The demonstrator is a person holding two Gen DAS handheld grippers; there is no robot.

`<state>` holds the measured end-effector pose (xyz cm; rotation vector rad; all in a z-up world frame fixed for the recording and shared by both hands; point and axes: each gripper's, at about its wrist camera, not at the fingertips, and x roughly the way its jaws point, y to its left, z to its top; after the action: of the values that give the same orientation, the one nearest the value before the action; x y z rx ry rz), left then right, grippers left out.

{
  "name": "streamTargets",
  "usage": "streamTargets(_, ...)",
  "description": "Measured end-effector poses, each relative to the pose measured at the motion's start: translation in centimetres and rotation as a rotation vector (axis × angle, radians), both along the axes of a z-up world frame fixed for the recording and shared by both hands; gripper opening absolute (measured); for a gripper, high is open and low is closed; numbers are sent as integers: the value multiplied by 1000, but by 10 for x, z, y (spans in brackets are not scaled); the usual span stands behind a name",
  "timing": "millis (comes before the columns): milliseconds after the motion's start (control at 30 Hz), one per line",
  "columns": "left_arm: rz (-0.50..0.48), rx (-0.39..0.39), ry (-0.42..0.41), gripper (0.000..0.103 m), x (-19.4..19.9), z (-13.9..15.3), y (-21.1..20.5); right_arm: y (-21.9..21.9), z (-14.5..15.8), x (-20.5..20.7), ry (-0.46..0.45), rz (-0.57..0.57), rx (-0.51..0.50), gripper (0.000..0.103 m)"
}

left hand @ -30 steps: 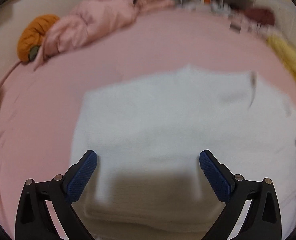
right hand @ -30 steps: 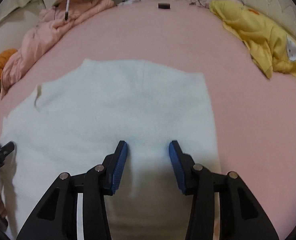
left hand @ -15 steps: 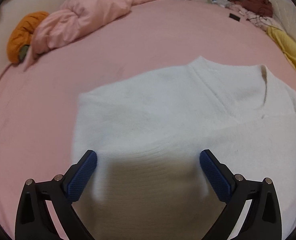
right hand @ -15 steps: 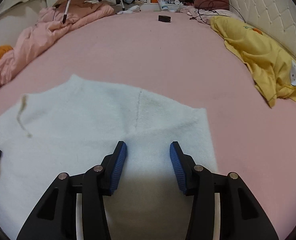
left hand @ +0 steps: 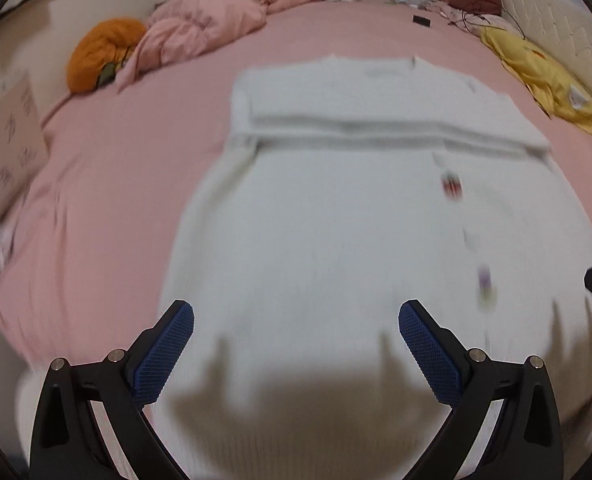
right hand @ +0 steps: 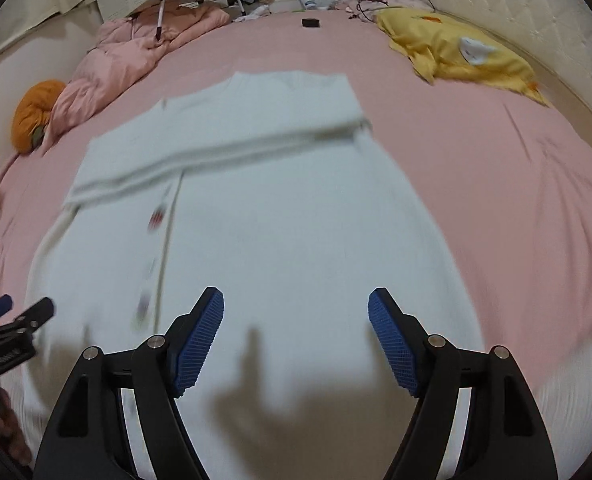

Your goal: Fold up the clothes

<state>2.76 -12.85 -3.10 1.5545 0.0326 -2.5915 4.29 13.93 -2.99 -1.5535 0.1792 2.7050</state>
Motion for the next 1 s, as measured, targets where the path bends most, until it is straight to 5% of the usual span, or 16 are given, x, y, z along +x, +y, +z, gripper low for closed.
streamTargets(100,16,42,-57,103,17,-14,-2,-12,-5,19,-40,86,-36,75)
streamTargets(267,4,22,41,103,24,9,2,-18,17,29,53,100,-13,75)
streamTargets(733,10,66,35,103,37,13,-2,-18,25,45,75,109,-26,75)
streamTargets(900,-18,310,-57,103,16,-1,-28,10,16,32,-4,77,-95,75)
streamTargets(1000,-36,369,-107,103,-2,3,-62,50,7,18,-85,12,-172,75)
